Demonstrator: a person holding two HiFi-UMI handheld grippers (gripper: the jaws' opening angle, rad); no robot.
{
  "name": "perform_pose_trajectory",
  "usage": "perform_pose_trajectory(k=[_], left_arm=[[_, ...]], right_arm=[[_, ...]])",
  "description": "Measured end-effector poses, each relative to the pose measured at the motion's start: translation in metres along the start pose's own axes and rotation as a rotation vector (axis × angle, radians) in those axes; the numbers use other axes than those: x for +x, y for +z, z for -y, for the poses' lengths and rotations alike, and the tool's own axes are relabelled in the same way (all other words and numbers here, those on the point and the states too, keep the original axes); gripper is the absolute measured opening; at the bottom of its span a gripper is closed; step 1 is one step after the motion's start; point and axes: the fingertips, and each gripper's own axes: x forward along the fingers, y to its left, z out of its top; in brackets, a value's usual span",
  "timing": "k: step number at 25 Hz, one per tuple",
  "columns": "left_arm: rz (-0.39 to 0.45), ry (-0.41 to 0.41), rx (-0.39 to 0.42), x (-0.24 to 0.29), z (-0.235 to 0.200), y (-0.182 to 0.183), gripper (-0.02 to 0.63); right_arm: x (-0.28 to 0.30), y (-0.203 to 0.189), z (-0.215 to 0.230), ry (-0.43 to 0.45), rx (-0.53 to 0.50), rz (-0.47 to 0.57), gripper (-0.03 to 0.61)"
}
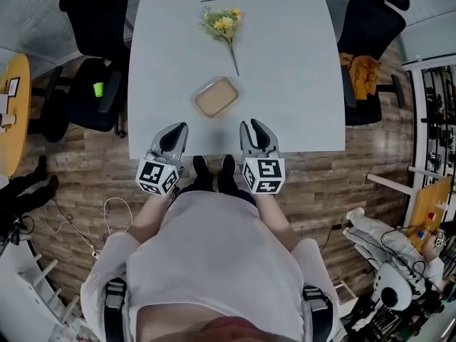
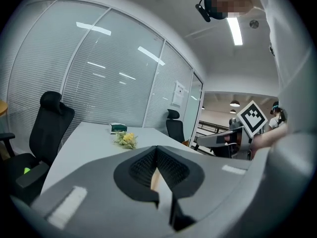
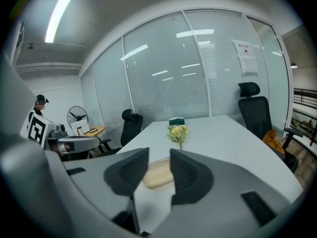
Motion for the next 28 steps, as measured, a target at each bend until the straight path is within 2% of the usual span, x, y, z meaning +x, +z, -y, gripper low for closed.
perform_pose_trajectory(k=[1,4,18,28], left_arm=[[-0.005,-0.003,-0.002,0.001,0.0,-0.003,0.011],[-0.016,-0.011,-0.005,0.002,-0.001,-0.008,0.011],[-0.057,-0.038,-0.031,0.006,-0.001,-0.021,0.011],[-0.081,-0.029,-0.037,0.01,-0.003,-0.027,0.011]], right_arm=[[0.003,-0.004,-0.002,0.009,-0.002,-0.014,0.163],[0.011,-0.015,-0.004,0.018,0.017,-0.048,0.223],[0.045,-0.051,0.012,-0.012,0.054,-0.166,0.248],[0.082,-0.074,0.023,0.014,0.083,-0.249,0.295]])
